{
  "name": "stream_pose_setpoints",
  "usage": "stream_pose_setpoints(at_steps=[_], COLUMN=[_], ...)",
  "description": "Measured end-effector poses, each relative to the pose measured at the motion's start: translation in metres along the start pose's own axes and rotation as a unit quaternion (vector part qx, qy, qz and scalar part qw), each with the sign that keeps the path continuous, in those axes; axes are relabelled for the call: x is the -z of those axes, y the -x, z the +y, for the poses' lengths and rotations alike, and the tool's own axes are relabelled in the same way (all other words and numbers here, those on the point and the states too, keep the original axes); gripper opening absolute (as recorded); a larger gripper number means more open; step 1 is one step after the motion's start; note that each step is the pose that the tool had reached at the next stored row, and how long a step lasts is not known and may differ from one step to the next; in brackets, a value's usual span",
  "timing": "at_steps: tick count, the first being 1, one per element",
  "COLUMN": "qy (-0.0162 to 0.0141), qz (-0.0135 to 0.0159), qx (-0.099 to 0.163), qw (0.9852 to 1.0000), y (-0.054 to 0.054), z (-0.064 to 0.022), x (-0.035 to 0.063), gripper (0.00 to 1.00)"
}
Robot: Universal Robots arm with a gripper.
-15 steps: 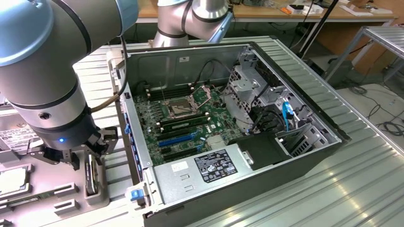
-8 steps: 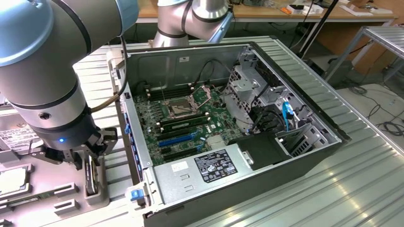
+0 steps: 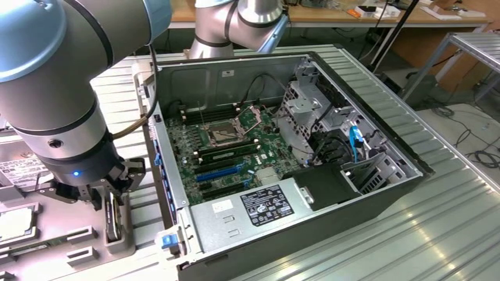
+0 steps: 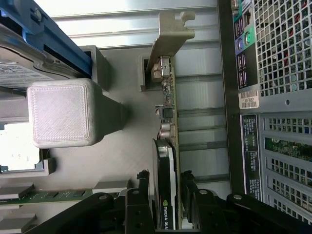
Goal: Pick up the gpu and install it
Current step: 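Pick up the gpu and move the gpu toward the slot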
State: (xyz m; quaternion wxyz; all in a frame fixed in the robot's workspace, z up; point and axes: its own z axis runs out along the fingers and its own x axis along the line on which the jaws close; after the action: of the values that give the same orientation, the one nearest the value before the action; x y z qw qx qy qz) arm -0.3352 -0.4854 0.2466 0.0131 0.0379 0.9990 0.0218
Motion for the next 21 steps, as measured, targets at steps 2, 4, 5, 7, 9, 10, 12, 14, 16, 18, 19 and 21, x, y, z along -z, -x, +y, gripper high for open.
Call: stream_pose_setpoints(at_steps=[2, 4, 5, 7, 9, 10, 12, 14, 16, 18, 19, 21], qy=[0.0000, 0.0000, 0.0000, 0.0000, 0.0000, 0.0000, 0.0000, 0.0000, 0.0000, 0.0000, 0.0000, 0.0000], qz=[0.0000, 0.0000, 0.0000, 0.0000, 0.0000, 0.0000, 0.0000, 0.0000, 0.0000, 0.0000, 0.0000, 0.0000], qx=[0.000, 0.000, 0.000, 0.000, 0.000, 0.000, 0.000, 0.000, 0.000, 0.000, 0.000, 0.000], qw=[1.0000, 1.0000, 1.0000, 1.0000, 1.0000, 1.0000, 1.0000, 1.0000, 1.0000, 1.0000, 1.0000, 1.0000], y=[0.0000, 0.0000, 0.0000, 0.0000, 0.0000, 0.0000, 0.0000, 0.0000, 0.0000, 0.0000, 0.0000, 0.0000], z=[0.0000, 0.0000, 0.0000, 0.0000, 0.0000, 0.0000, 0.0000, 0.0000, 0.0000, 0.0000, 0.0000, 0.0000], x=[0.0000, 0.0000, 0.0000, 0.0000, 0.0000, 0.0000, 0.0000, 0.0000, 0.0000, 0.0000, 0.0000, 0.0000], gripper=[0.38, 0.31, 0.31, 0.31, 0.31, 0.31, 0.31, 0.27, 0.27, 0.27, 0.27, 0.27])
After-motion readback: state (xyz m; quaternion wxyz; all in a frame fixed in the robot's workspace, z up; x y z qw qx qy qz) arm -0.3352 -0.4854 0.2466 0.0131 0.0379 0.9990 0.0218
